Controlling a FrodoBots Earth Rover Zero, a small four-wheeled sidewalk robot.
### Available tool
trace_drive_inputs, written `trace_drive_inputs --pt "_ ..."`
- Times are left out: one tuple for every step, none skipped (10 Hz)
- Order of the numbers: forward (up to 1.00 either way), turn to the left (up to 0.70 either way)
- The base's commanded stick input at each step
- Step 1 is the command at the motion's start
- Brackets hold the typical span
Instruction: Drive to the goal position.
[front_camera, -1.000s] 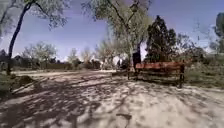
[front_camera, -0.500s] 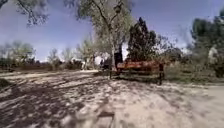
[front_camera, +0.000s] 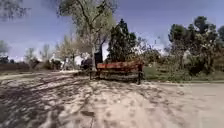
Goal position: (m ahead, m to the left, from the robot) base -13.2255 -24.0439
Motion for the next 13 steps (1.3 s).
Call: trace_drive_inputs --pt "0.00 -0.70" --pt "0.00 -0.70" --pt "0.00 -0.70" --pt "0.00 -0.70" --pt "0.00 -0.70" --pt "0.00 -0.70" --pt "0.00 -0.70" --pt "0.00 -0.70" --pt "0.00 -0.70" --pt "0.00 -0.70" --pt "0.00 -0.70" --pt "0.00 -0.70" --pt "0.00 -0.70"
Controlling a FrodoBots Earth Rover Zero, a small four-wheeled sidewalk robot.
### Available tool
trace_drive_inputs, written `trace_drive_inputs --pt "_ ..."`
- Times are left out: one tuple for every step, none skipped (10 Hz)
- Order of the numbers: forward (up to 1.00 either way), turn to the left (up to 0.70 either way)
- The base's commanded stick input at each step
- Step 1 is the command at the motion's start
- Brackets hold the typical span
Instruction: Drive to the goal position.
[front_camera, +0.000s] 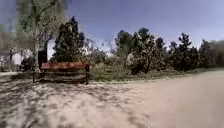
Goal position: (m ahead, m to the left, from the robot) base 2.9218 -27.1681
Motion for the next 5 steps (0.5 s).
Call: trace_drive_inputs --pt "0.00 -0.70" --pt "0.00 -0.70" --pt "0.00 -0.70" --pt "0.00 -0.70" --pt "0.00 -0.70"
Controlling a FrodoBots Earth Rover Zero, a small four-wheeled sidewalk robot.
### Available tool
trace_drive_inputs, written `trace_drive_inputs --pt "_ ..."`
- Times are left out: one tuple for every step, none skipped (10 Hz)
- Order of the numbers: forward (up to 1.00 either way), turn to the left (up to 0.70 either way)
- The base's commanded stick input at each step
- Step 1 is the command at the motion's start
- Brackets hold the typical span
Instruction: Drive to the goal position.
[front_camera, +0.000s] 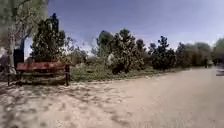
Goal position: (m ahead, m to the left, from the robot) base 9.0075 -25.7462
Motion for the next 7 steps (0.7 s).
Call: trace_drive_inputs --pt "0.00 -0.70" --pt "0.00 -0.70" --pt "0.00 -0.70" --pt "0.00 -0.70" --pt "0.00 -0.70" --pt "0.00 -0.70" --pt "0.00 -0.70"
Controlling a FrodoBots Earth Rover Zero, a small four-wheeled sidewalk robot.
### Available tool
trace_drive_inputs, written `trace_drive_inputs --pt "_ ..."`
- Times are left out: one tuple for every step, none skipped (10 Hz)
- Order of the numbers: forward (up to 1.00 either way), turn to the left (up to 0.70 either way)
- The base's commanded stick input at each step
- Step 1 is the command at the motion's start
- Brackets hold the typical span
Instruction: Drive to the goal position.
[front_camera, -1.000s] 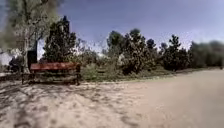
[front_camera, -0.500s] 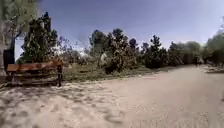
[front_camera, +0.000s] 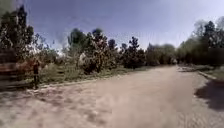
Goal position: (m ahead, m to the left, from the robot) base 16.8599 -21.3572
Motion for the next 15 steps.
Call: trace_drive_inputs --pt "0.00 -0.70" --pt "0.00 -0.70" --pt "0.00 -0.70" --pt "0.00 -0.70" --pt "0.00 -0.70" --pt "0.00 -0.70" --pt "0.00 -0.70" --pt "0.00 -0.70" --pt "0.00 -0.70" --pt "0.00 -0.70" --pt "0.00 -0.70" --pt "0.00 -0.70" --pt "0.00 -0.69" --pt "0.00 -0.45" --pt "0.00 0.00"
